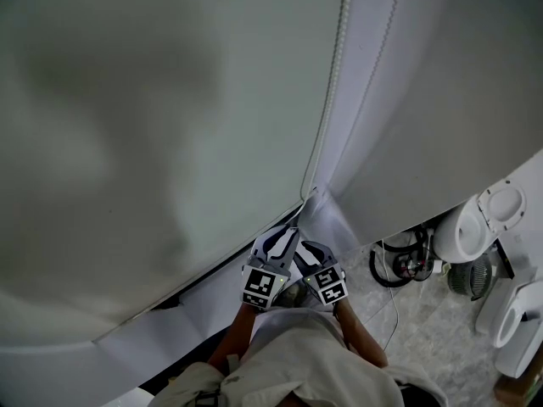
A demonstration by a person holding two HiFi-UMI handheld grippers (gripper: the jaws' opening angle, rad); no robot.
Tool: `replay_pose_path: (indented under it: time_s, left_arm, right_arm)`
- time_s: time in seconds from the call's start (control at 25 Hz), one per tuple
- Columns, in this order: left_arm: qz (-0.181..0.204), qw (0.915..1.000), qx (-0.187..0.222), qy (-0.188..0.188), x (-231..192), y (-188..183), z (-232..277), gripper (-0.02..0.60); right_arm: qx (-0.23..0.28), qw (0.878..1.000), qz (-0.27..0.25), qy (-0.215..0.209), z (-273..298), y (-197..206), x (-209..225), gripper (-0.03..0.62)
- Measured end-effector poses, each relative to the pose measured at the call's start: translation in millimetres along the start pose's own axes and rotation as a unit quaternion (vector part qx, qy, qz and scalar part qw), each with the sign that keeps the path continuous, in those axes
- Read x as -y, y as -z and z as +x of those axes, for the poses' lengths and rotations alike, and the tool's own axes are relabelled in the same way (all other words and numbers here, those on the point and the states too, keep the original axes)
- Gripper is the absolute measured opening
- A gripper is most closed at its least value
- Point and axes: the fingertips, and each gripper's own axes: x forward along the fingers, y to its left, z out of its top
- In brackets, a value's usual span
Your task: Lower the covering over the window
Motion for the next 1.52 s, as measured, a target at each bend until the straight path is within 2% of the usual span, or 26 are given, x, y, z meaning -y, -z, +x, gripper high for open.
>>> replay_pose_path:
  time_s: [0.28, 0.52, 0.64, 1.04, 1.52]
  left_arm:
    - [0.011, 0.9996, 0.026, -0.008, 0.2, -15.5, -14.7, 0.075]
    - [0.025, 0.9982, 0.054, -0.01, 3.5, -28.9, -23.9, 0.075]
    - [0.032, 0.997, 0.07, -0.009, 6.2, -38.6, -26.2, 0.075]
    - [0.042, 0.9945, 0.096, -0.001, 13.1, -62.2, -27.4, 0.075]
    - [0.045, 0.9928, 0.111, 0.014, 21.8, -78.4, -21.7, 0.075]
  right_arm:
    - [0.091, 0.995, -0.015, 0.027, -47.7, -66.2, 4.7, 0.121]
    - [0.143, 0.989, -0.027, 0.042, -81.2, -105.3, 1.7, 0.118]
    - [0.151, 0.986, -0.047, 0.055, -91.8, -116.3, 1.0, 0.088]
    - [0.207, 0.973, -0.065, 0.085, -116.8, -155.6, 3.9, 0.087]
    - [0.219, 0.97, -0.068, 0.087, -123.8, -166.6, 6.2, 0.087]
